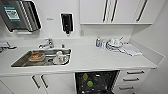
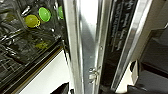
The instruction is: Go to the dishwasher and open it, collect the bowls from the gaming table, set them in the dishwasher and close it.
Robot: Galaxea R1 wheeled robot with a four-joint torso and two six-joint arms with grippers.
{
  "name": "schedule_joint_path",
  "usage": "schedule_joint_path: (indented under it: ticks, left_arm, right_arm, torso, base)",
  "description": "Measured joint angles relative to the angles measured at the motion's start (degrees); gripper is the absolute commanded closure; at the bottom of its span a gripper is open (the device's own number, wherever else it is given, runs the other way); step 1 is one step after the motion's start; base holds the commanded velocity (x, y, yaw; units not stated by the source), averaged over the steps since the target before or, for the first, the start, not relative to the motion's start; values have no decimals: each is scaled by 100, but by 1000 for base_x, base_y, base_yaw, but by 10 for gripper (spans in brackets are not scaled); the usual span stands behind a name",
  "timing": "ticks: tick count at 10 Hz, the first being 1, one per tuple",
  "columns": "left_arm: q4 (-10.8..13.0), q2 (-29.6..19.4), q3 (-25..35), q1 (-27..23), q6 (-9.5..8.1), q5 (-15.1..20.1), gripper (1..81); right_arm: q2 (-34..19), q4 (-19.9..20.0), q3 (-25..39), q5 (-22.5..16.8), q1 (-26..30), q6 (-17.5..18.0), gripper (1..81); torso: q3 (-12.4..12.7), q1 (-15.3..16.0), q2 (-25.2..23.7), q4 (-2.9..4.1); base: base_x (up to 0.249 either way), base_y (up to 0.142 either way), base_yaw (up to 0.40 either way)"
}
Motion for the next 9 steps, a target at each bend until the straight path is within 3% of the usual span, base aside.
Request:
schedule_joint_path:
  ticks: [2,6,9]
  left_arm:
    - [0,15,-4,6,0,-2,10]
    - [0,65,-85,6,2,0,10]
    - [0,83,-141,9,0,-4,10]
  right_arm:
    - [-10,48,34,260,-51,-13,10]
    - [-410,57,-226,197,-396,-74,10]
    - [-429,-20,-514,113,-962,-173,10]
  torso:
    - [0,0,0,0]
    - [2,22,-39,0]
    - [5,335,-546,0]
  base:
    - [0,0,0]
    - [0,0,0]
    - [0,0,0]
